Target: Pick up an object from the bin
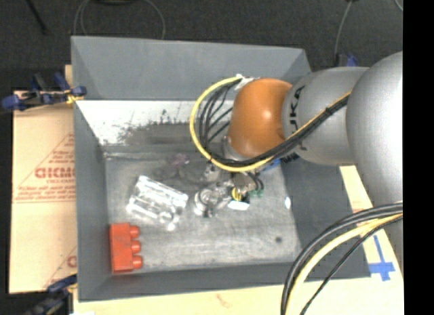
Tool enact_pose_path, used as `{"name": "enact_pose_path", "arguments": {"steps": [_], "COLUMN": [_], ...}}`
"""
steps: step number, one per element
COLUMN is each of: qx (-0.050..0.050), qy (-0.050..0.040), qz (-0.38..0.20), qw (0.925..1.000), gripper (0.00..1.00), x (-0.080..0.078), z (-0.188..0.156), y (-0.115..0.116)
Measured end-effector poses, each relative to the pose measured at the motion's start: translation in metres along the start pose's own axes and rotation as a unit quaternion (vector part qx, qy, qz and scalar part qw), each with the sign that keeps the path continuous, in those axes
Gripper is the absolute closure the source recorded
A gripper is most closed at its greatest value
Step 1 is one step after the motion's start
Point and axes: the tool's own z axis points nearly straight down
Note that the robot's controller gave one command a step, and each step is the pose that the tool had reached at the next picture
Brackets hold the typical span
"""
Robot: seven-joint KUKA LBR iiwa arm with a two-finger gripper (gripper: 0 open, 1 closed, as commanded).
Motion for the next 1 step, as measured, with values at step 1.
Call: {"name": "enact_pose_path", "arguments": {"steps": [1], "qx": [0.001], "qy": [0.0021], "qz": [0.006], "qw": [1.0000], "gripper": [1.00], "x": [0.0083], "z": [-0.1343], "y": [-0.0305]}}
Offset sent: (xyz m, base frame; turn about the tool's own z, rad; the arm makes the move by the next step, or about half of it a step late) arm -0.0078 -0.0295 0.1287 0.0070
